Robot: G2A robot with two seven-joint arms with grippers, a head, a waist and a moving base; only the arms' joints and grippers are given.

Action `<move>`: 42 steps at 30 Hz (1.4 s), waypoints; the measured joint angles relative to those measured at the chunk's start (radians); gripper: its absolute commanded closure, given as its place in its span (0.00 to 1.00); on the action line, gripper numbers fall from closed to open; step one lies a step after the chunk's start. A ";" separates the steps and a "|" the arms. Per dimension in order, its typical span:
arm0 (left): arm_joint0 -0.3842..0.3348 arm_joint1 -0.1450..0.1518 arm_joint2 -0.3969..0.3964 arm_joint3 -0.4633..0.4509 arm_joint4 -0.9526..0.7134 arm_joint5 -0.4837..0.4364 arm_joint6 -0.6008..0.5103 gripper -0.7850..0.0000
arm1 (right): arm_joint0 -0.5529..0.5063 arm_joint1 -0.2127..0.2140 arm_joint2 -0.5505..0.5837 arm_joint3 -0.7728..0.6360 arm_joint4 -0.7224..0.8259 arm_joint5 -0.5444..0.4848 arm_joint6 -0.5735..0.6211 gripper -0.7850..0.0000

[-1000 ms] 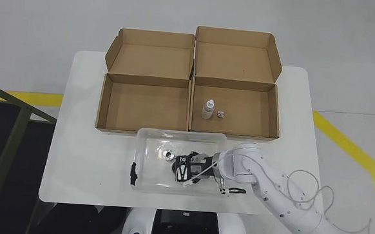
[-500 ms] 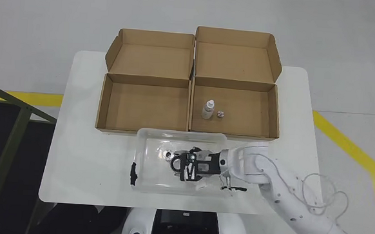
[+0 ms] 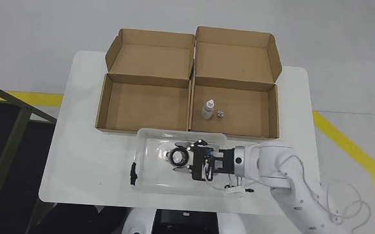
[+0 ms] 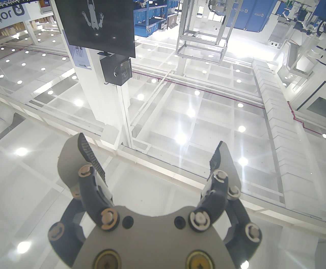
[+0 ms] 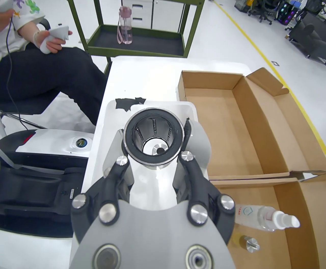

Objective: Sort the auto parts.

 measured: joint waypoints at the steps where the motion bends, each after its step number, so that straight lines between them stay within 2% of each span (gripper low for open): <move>1: 0.000 0.000 0.000 0.000 0.000 0.000 0.000 0.00 | 0.000 0.000 0.007 -0.001 0.012 0.002 -0.011 1.00; 13: 0.000 0.000 0.000 0.000 0.000 0.000 0.000 0.00 | -0.008 0.012 0.123 0.015 0.173 -0.023 -0.145 1.00; 26: 0.000 0.000 0.000 0.000 0.000 0.000 0.000 0.00 | -0.055 0.025 0.267 -0.014 0.259 -0.011 -0.275 1.00; 42: 0.000 0.000 0.000 0.000 0.000 0.000 0.000 0.00 | -0.108 0.023 0.340 -0.010 0.252 -0.013 -0.414 1.00</move>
